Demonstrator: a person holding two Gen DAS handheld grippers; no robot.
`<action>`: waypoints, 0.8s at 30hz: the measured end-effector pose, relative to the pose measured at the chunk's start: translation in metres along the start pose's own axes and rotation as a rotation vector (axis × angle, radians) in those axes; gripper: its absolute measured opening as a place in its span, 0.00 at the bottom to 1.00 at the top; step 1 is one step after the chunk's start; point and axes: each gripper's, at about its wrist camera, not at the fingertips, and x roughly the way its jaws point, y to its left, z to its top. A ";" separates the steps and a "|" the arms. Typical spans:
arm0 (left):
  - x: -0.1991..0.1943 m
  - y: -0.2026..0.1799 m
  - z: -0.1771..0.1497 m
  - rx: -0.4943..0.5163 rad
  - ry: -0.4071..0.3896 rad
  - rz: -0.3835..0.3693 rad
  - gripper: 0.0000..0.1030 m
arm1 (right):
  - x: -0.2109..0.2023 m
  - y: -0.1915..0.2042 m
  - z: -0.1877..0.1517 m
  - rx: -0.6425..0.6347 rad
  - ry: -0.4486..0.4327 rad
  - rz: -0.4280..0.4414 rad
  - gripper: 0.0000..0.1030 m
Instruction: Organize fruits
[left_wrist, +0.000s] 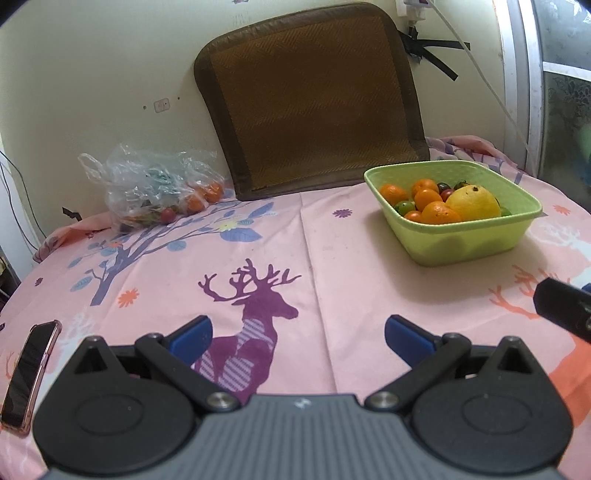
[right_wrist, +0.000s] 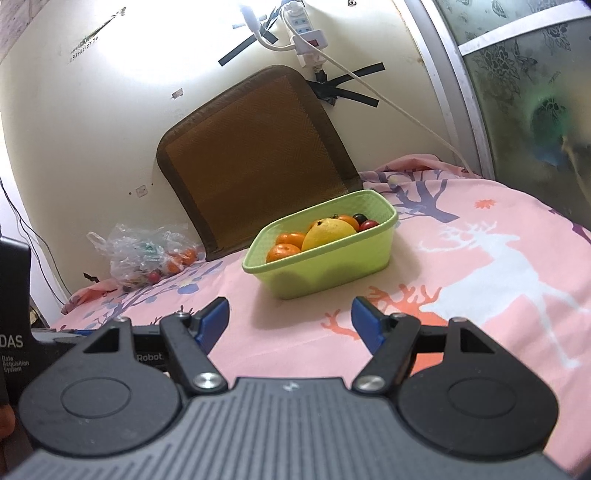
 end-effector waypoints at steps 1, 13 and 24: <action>0.000 0.000 0.000 0.000 -0.001 0.003 1.00 | 0.000 0.000 0.000 0.000 0.000 -0.001 0.73; -0.002 -0.002 -0.002 0.009 -0.006 -0.002 1.00 | -0.001 0.003 -0.002 -0.006 -0.002 0.012 0.73; -0.001 -0.003 -0.003 0.024 -0.003 -0.004 1.00 | -0.002 0.004 -0.002 -0.008 -0.008 0.021 0.73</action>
